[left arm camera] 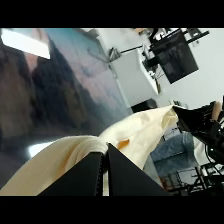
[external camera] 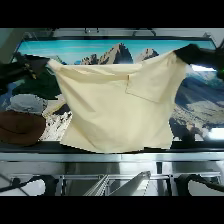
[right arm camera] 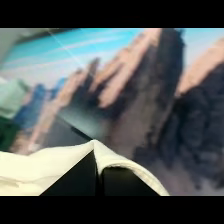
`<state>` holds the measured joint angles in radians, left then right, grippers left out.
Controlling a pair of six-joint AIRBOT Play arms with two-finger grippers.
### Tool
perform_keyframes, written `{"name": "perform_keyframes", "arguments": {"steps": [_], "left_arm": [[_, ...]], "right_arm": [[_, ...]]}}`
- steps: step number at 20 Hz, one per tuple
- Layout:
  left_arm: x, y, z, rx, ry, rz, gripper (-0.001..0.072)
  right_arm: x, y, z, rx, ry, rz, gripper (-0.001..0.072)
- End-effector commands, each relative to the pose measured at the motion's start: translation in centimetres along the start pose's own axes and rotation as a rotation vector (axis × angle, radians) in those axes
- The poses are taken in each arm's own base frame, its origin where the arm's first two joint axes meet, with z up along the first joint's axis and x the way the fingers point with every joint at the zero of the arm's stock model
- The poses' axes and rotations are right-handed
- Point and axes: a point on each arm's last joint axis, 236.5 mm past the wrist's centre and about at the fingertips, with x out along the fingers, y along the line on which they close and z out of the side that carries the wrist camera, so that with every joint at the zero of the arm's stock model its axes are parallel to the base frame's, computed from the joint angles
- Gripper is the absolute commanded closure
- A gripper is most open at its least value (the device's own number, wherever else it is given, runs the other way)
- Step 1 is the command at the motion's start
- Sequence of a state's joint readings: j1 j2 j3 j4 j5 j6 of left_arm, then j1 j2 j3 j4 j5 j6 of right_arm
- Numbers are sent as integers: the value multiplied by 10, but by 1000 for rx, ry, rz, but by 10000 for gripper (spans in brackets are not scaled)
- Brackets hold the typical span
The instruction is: Fold the shirts.
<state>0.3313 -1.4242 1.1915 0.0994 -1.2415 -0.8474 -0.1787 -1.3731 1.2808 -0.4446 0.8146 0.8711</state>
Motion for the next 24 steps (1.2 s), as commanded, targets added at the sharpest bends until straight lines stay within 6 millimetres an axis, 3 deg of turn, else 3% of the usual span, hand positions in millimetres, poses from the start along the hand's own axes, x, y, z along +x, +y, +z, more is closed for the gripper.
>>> {"name": "perform_keyframes", "arguments": {"steps": [1, 3, 5, 6, 7, 8, 10, 13, 15, 16, 21, 24], "left_arm": [[66, 97, -10, -54, 104, 46, 701], [85, 116, 3, -35, 106, 41, 702], [99, 116, 16, 11, 100, 30, 702], [103, 113, 19, 31, 106, 19, 701], [108, 106, 17, 47, 129, -7, 618], [109, 102, 18, 43, 140, -23, 369], [96, 100, 28, -13, 155, -21, -10], [41, 128, 14, -106, 326, 138, 10], [-3, 150, -20, -226, 494, 259, 10], [-20, 158, -41, -302, 559, 305, 9], [-52, 184, -131, -462, 707, 419, 10], [-58, 189, -167, -527, 733, 436, 9]], "right_arm": [[61, -82, -29, 5, 9, -142, 690], [70, -95, -20, -59, -10, -166, 690], [71, -97, 0, -106, -46, -176, 686], [70, -96, 7, -113, -55, -171, 574], [68, -96, 10, -112, -54, -165, 381], [63, -97, 9, -85, -45, -153, 337], [42, -114, 1, 62, 9, -153, 337], [-14, -146, -45, 298, 219, -137, 354], [-50, -152, -88, 386, 380, -103, 370], [-64, -152, -110, 430, 453, -86, 425], [-98, -156, -216, 673, 639, -91, 425], [-97, -160, -256, 721, 659, -127, 418]]}}
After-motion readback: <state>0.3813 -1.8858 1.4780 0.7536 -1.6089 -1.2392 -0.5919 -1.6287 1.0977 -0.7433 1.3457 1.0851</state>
